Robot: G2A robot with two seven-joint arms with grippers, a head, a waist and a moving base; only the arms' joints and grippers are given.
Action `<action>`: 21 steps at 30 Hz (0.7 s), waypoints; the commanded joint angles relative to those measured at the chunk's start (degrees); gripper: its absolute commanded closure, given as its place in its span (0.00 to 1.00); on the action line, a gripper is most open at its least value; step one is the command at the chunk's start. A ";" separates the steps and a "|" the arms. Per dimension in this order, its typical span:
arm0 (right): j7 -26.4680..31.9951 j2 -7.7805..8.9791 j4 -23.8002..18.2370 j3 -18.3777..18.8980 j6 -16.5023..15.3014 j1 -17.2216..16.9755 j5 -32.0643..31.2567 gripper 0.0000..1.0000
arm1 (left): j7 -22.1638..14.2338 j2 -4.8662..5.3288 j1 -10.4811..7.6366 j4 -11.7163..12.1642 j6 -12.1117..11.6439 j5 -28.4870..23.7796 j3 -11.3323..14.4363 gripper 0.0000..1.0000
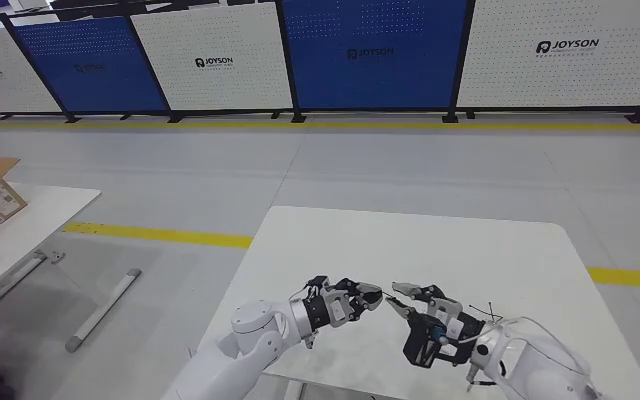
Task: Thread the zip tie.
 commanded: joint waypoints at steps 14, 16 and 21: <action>2.30 1.16 2.17 9.68 0.01 -7.14 22.09 0.00 | 14.44 -1.09 2.06 1.07 -15.78 21.56 5.21 1.00; 2.30 1.16 2.17 9.68 0.01 -7.14 22.09 0.00 | 14.44 -1.09 2.06 1.07 -15.78 21.56 5.21 1.00; 2.30 1.16 2.17 9.68 0.01 -7.14 22.09 0.00 | 14.44 -1.09 2.06 1.07 -15.78 21.56 5.21 1.00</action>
